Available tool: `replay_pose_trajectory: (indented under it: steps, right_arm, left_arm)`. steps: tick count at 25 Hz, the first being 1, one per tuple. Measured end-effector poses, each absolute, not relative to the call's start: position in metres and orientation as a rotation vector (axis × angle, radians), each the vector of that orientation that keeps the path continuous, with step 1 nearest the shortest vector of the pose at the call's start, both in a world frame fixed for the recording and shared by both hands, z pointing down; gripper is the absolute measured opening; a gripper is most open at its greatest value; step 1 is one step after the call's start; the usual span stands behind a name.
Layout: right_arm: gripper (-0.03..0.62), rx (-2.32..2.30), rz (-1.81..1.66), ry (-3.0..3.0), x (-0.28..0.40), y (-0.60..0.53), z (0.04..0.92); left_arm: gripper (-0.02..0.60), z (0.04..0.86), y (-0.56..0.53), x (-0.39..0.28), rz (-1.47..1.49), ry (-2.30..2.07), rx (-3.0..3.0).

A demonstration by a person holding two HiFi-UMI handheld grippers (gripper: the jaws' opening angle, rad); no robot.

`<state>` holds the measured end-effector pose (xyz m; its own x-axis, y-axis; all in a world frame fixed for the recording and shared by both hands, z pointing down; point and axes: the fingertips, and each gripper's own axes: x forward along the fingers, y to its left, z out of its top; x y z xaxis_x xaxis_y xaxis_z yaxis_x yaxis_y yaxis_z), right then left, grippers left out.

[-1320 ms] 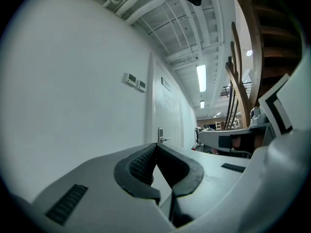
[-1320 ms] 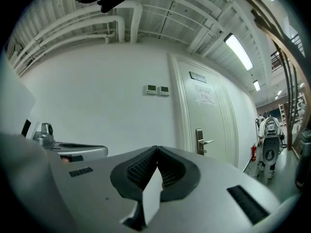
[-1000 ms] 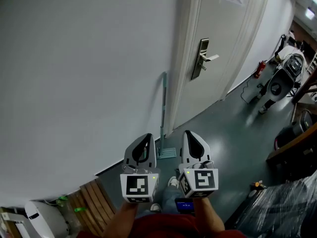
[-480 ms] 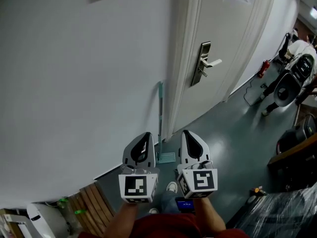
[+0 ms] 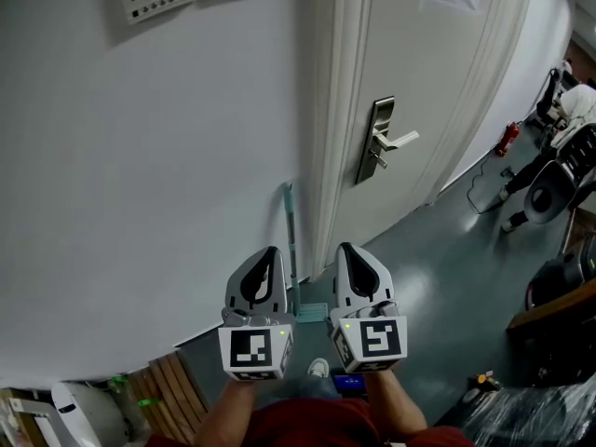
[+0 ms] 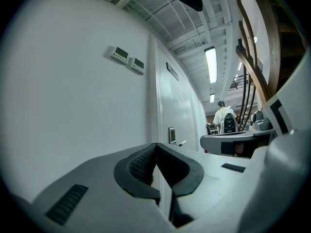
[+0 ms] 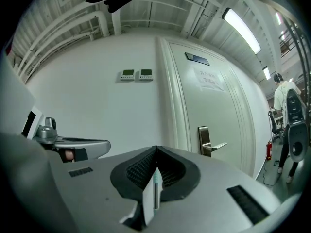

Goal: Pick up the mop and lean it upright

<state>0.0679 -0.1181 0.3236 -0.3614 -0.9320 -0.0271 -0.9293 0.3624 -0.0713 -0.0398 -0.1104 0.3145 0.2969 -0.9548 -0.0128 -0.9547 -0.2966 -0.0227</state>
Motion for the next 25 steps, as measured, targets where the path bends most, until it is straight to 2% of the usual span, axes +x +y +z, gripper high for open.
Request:
replay_pose_trajectory:
  steps: [8,25]
  right_arm:
    - [0.017,-1.663,-0.104,2.523,0.086,-0.161,0.323]
    - [0.017,-1.712,-0.062,2.541,0.052,-0.197,0.324]
  left_arm:
    - [0.014,0.316,-0.148,-0.023,-0.058,1.882,-2.453]
    - [0.014,0.316,-0.192,-0.042,-0.002,1.828,-2.479]
